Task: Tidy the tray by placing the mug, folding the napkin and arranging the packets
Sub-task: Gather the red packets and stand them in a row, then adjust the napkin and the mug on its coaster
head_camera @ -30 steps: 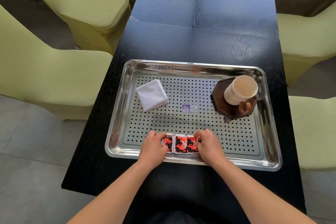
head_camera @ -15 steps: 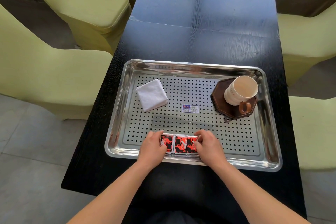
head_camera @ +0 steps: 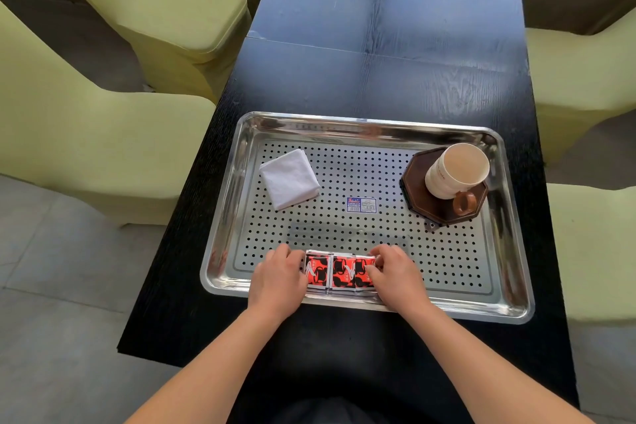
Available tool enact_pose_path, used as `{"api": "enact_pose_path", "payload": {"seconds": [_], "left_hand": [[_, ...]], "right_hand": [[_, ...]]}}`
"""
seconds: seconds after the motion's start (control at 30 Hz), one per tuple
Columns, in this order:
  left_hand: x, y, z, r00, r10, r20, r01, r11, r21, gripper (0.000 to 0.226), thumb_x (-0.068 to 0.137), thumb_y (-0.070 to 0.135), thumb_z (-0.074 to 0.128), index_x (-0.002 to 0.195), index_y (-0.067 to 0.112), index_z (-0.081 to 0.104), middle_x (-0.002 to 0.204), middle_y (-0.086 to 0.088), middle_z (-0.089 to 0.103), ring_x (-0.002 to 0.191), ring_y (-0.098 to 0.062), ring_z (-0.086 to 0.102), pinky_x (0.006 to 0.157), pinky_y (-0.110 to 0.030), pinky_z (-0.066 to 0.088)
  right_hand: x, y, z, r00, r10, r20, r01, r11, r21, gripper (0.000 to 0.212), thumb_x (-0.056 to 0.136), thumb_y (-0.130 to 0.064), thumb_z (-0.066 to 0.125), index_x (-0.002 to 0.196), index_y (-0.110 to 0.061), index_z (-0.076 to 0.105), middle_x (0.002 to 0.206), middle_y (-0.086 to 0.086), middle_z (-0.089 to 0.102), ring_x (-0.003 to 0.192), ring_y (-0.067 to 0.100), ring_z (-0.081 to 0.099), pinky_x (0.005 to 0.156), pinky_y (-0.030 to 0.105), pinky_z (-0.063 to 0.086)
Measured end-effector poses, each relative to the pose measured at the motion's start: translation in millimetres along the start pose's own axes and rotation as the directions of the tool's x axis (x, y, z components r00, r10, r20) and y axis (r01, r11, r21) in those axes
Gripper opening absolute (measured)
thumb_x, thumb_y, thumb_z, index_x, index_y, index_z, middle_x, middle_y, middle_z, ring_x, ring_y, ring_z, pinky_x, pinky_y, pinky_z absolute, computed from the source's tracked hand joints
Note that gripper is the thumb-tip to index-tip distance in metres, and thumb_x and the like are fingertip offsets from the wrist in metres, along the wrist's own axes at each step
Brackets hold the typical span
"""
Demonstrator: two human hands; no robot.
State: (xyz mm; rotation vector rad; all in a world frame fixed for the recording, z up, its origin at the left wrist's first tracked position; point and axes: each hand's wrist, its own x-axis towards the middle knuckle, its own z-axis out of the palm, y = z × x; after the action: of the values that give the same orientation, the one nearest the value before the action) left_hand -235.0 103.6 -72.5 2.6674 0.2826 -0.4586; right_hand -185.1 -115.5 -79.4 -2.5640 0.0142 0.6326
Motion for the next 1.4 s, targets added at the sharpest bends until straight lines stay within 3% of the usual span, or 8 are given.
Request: {"api": "enact_pose_path", "payload": {"seconds": [0.1,0.3,0.47,0.67,0.87,0.97,1.1,1.4], "left_hand": [[-2,-1,-2,0.997,0.05,-0.051,-0.042,0.986,0.16,0.026,0.093,0.03,0.05,0.117,0.025,0.061,0.106,0.006,0.055,0.09,-0.012,0.048,0.08,-0.028,0.044],[-5,-15,-9,0.994,0.061,-0.087,-0.04,0.973,0.228,0.024,0.091,0.03,0.051,0.114,0.026,0.059,0.103,0.006,0.053,0.09,-0.014,0.046,0.08,-0.03,0.042],[-1,-37,-23,0.973,0.055,-0.223,0.0,0.972,0.235,0.038,0.087,0.027,0.062,0.124,0.02,0.06,0.122,-0.006,0.056,0.117,-0.025,0.05,0.099,-0.044,0.041],[30,-73,-40,0.959,-0.048,-0.279,0.097,0.982,0.163,0.068,0.09,0.035,0.06,0.15,0.018,0.032,0.157,-0.019,0.027,0.15,-0.035,0.016,0.122,-0.053,0.012],[63,-103,-38,0.981,-0.025,-0.193,0.041,0.996,0.083,0.084,0.097,0.045,0.044,0.158,0.014,-0.004,0.166,-0.009,-0.013,0.151,-0.021,-0.021,0.125,-0.043,-0.004],[66,-108,-27,0.988,0.018,-0.156,0.0,0.993,0.118,0.086,0.097,0.051,0.038,0.157,0.012,-0.01,0.164,-0.007,-0.024,0.148,-0.019,-0.03,0.124,-0.041,-0.007],[67,-114,-17,0.987,0.043,-0.154,-0.016,0.985,0.174,0.089,0.096,0.055,0.038,0.157,0.012,-0.009,0.161,-0.008,-0.033,0.147,-0.023,-0.031,0.123,-0.044,-0.005],[66,-118,-14,0.984,0.049,-0.169,-0.005,0.967,0.255,0.084,0.094,0.059,0.029,0.157,0.011,0.001,0.164,-0.011,-0.023,0.151,-0.027,-0.022,0.123,-0.045,0.006]], "right_hand": [[0,-1,0,1.0,0.007,0.002,-0.007,1.0,-0.008,0.028,0.094,-0.027,0.062,0.121,-0.019,0.061,0.106,-0.004,0.057,0.098,0.015,0.056,0.085,0.034,0.051],[-3,1,-1,0.999,0.024,-0.038,-0.023,0.999,0.022,0.027,0.094,-0.025,0.062,0.121,-0.017,0.063,0.104,-0.003,0.058,0.094,0.014,0.058,0.082,0.031,0.05],[1,-7,-5,0.998,-0.007,-0.07,0.01,0.999,0.041,0.023,0.095,-0.023,0.06,0.117,-0.018,0.065,0.103,-0.005,0.061,0.092,0.012,0.059,0.079,0.031,0.05],[42,-59,-9,0.995,-0.092,-0.043,0.096,0.991,0.091,0.025,0.096,-0.024,0.062,0.12,-0.019,0.064,0.096,-0.008,0.064,0.091,0.012,0.063,0.081,0.034,0.054],[114,-129,-4,1.0,0.003,0.03,-0.007,0.99,0.143,0.048,0.097,-0.038,0.059,0.139,-0.016,0.052,0.127,0.004,0.065,0.105,0.021,0.063,0.091,0.04,0.051],[139,-147,7,0.997,0.064,0.029,-0.067,0.993,0.095,0.041,0.096,-0.039,0.057,0.127,-0.012,0.057,0.119,0.009,0.067,0.101,0.028,0.065,0.089,0.042,0.053],[154,-155,23,0.992,0.124,0.023,-0.124,0.992,-0.006,0.021,0.093,-0.029,0.06,0.102,-0.01,0.06,0.096,0.008,0.066,0.086,0.025,0.062,0.069,0.035,0.048],[179,-175,37,0.981,0.191,-0.015,-0.185,0.966,0.181,0.023,0.095,-0.03,0.063,0.082,-0.013,0.054,0.083,0.005,0.066,0.083,0.027,0.069,0.073,0.035,0.053]]}}
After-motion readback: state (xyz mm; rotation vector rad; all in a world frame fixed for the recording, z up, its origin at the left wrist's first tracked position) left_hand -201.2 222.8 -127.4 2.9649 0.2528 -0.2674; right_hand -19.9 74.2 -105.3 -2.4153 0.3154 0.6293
